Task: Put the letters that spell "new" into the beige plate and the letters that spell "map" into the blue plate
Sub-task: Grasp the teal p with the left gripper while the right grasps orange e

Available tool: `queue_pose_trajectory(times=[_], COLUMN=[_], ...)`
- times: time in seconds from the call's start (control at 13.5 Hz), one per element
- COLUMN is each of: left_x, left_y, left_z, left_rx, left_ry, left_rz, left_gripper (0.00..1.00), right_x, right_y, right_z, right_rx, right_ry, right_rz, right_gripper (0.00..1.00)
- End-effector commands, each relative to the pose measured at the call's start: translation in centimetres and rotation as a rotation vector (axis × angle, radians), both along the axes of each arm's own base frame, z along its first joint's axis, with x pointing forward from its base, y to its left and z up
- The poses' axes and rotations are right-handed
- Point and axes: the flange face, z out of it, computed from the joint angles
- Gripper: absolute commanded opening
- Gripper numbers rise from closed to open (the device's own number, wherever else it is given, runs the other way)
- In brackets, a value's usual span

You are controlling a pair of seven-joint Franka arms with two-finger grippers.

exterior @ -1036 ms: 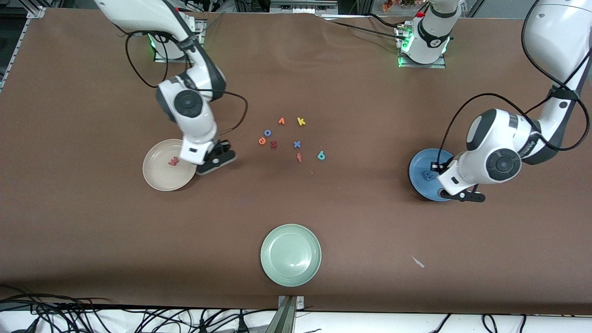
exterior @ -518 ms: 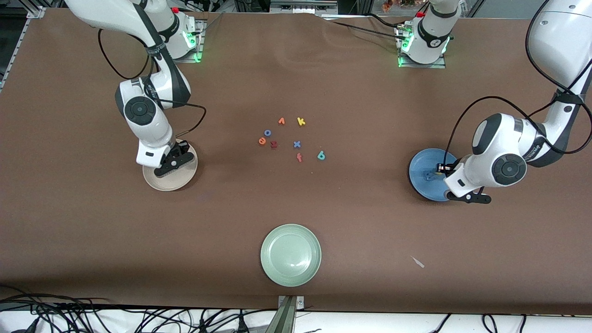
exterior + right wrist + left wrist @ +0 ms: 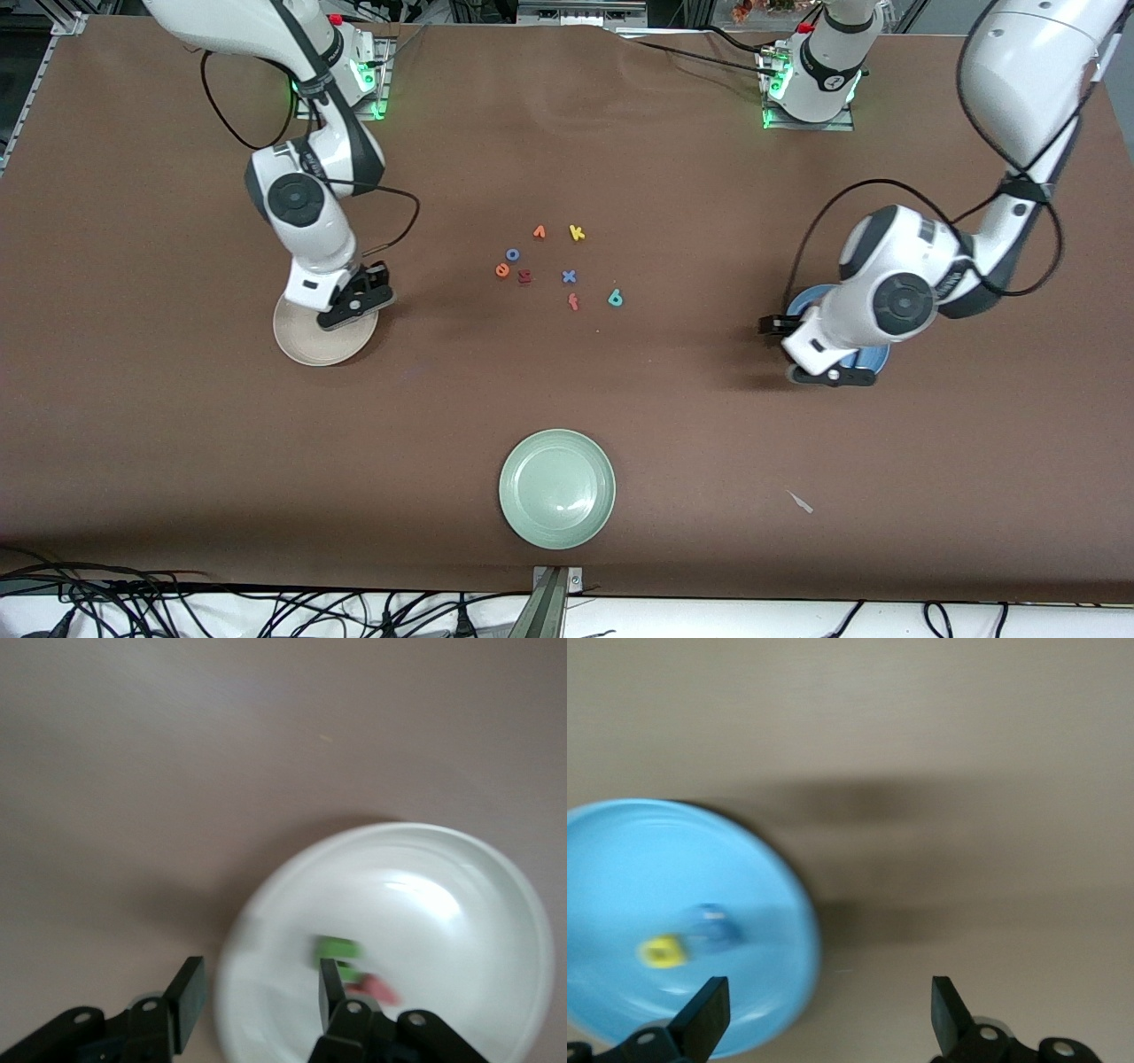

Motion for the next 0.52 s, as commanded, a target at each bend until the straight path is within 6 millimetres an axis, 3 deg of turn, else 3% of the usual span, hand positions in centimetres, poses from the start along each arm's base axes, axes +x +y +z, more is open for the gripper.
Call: queue_pose_trajectory(times=[0.0, 0.22, 0.44], left_x=[-1.1, -3.2, -5.8], left_y=[-6.5, -12.9, -18.0], left_z=[-0.5, -1.7, -2.6], left_rx=[-0.026, -0.059, -0.069], left_ry=[-0.035, -0.076, -0.096], left_rz=[0.081, 0.092, 0.040], left_gripper=[1.00, 1.00, 1.00], right_x=[-1.8, -3.9, -5.4], right_y=[5.3, 12.2, 16.1], right_z=[0.5, -0.8, -2.1], right_rx=[0.037, 0.101, 0.173], right_ry=[-0.007, 0.004, 0.001], right_rz=[-0.152, -0.342, -0.548], right_gripper=[0.61, 0.61, 0.61])
